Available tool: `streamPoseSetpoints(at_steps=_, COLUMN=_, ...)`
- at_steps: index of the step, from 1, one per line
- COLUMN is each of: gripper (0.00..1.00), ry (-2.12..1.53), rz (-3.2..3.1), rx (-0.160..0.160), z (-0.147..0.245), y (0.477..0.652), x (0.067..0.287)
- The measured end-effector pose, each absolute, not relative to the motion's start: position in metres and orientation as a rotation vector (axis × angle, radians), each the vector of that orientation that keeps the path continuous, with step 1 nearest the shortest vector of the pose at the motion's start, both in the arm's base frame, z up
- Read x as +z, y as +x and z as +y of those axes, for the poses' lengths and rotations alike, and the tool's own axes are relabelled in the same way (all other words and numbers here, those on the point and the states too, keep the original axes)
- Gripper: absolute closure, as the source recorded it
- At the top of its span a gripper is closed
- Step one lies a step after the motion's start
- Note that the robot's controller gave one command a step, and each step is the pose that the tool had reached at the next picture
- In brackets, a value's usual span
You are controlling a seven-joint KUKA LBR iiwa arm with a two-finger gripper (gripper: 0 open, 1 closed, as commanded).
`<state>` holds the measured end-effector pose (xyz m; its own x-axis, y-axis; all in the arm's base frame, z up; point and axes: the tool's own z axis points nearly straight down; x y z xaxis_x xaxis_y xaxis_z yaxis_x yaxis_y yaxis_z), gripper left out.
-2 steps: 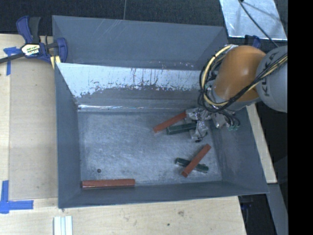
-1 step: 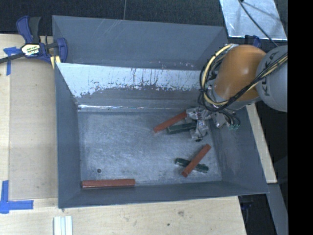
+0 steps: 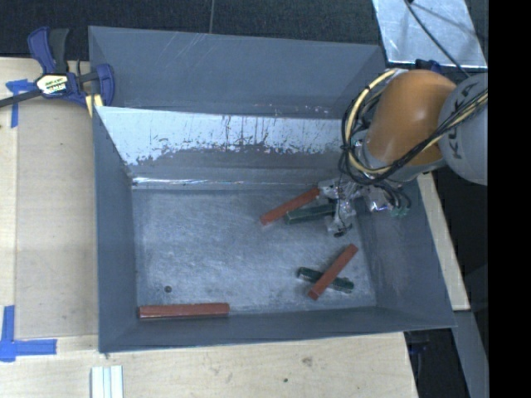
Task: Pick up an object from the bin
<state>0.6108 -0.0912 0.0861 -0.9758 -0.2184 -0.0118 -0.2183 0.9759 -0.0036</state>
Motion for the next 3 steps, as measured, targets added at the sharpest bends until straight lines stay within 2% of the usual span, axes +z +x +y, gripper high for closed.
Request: streamPoseSetpoints(at_steps=3, gripper=1.00, ry=-0.335, rz=3.116, rx=-0.003, z=-0.092, y=0.616, x=0.139)
